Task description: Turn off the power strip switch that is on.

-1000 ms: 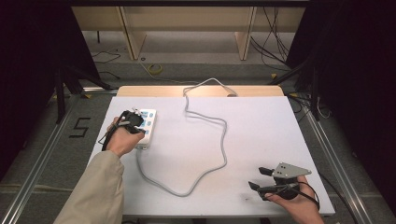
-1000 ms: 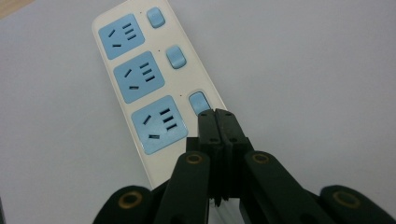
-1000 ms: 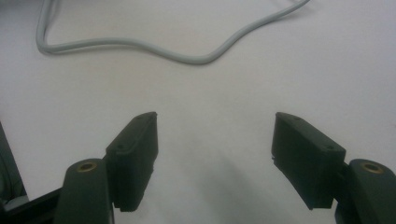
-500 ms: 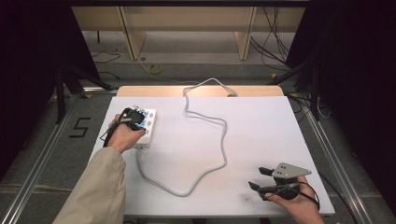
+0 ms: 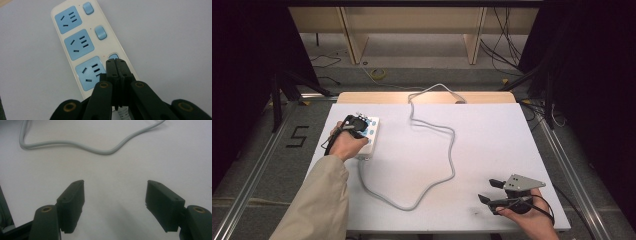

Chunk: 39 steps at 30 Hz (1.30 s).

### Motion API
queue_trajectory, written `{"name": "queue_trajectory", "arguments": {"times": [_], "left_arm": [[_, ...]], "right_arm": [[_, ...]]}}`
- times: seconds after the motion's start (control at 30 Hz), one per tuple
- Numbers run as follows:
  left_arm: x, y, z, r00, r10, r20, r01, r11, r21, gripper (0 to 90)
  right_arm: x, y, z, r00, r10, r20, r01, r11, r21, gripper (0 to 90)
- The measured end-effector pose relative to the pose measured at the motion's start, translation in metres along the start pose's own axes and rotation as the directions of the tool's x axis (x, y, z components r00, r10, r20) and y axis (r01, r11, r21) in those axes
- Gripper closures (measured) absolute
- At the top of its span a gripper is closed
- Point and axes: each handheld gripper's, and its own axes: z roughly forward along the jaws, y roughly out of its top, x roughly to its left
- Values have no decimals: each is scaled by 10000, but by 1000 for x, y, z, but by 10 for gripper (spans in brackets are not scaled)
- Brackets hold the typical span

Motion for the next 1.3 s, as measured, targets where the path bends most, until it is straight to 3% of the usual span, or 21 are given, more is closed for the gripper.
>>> {"name": "queue_trajectory", "arguments": {"times": [0.23,1.3], "left_arm": [[1,3,5,9998,171,-54,-170,9995,268,896],[-1,23,11,9993,339,-169,-327,9974,635,896]], "right_arm": [[0,0,0,10000,20,-7,-19,10000,16,325],[0,0,0,10000,-15,-15,15,10000,-4,325]]}}
